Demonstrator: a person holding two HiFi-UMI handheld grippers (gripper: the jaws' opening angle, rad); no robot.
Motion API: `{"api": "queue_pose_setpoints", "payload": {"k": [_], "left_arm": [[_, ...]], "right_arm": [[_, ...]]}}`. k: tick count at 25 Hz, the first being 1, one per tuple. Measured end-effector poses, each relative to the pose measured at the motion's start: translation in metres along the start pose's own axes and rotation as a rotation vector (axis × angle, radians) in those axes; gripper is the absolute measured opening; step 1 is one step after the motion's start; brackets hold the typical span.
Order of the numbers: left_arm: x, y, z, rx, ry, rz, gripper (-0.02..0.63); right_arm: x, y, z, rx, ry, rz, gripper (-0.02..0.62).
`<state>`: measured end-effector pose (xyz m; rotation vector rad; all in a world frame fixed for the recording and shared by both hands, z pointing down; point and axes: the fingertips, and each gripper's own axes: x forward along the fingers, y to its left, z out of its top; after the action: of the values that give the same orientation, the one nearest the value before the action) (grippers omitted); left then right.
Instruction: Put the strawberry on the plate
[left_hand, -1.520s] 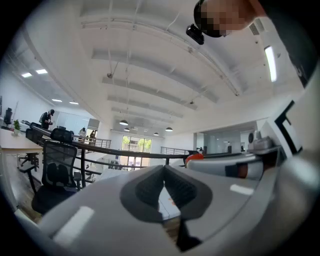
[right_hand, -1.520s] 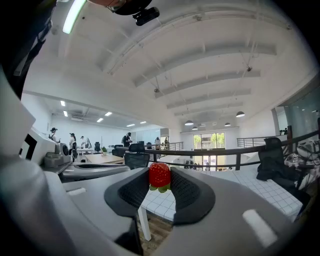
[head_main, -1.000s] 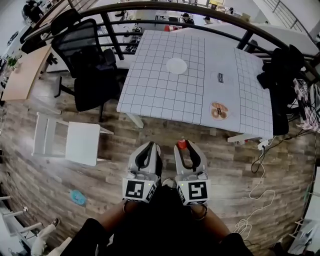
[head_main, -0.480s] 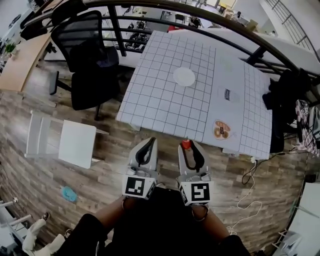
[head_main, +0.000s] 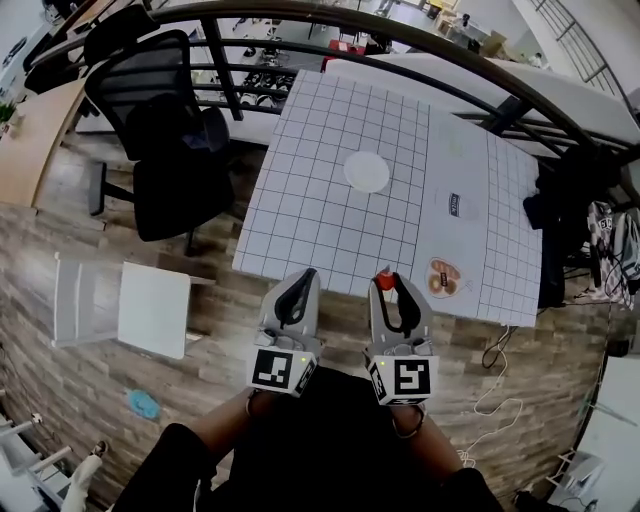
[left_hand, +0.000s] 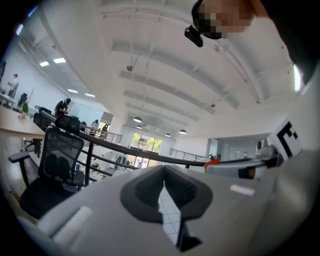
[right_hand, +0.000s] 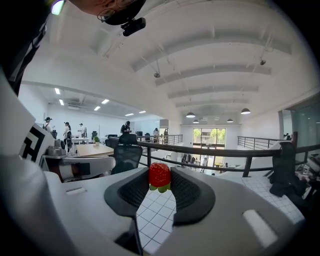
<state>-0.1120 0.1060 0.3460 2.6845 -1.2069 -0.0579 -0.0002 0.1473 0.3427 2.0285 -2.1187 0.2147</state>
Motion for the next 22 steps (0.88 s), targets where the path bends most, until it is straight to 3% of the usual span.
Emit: {"api": "queue_pose_setpoints", "payload": {"k": [11,22], "left_arm": [[0.041,0.037,0.010,-0.014,-0.014,-0.050,0.011],[0.033,0.069,0.002,-0.059,-0.011,-0.013,0.011]], "right_arm": [[0.057,0.001,0.026,-0.016,-0.016,-0.047,0.130],[0.072,0.018,0.025,-0.043,0.019,-0.035,0.130]]}}
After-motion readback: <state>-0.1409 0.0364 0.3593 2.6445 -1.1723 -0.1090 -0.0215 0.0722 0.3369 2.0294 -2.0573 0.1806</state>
